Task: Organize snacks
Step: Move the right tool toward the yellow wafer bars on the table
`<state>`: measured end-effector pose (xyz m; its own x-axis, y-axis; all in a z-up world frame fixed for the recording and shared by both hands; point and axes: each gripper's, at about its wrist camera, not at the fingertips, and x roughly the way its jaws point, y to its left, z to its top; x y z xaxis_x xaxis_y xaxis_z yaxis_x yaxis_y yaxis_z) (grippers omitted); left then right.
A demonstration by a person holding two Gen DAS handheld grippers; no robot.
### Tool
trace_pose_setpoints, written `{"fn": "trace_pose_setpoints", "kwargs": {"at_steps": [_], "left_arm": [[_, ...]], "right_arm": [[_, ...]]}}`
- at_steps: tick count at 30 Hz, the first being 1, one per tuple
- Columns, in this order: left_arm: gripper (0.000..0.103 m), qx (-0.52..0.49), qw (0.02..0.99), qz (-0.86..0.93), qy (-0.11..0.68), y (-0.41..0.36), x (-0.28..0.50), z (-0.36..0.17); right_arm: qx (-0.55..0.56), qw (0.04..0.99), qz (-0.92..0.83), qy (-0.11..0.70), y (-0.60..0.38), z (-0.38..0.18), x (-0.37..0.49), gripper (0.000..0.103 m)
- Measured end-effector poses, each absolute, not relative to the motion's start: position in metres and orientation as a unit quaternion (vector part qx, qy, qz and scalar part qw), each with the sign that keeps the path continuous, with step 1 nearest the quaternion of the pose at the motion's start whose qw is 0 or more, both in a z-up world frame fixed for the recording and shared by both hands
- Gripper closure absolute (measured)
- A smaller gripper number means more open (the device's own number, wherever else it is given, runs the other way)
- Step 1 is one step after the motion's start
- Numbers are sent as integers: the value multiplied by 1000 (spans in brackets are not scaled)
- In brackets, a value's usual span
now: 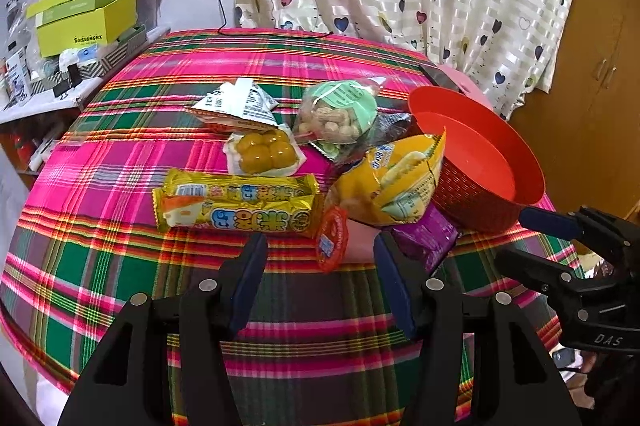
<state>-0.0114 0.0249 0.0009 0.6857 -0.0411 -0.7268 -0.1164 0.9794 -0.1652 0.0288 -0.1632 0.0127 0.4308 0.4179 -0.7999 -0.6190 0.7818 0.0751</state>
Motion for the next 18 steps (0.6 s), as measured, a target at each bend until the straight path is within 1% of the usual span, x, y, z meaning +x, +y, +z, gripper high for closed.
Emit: {"fn": "trace_pose_setpoints", "kwargs": {"at_steps": [6,18], "left_arm": [[47,-112,912,26,393,37,-11,0],[47,-136,907,56,395,68,-11,-4]], "right_arm": [[-92,844,326,415,-159,18,30,43],[-111,846,329,404,-149,19,34,43]]}}
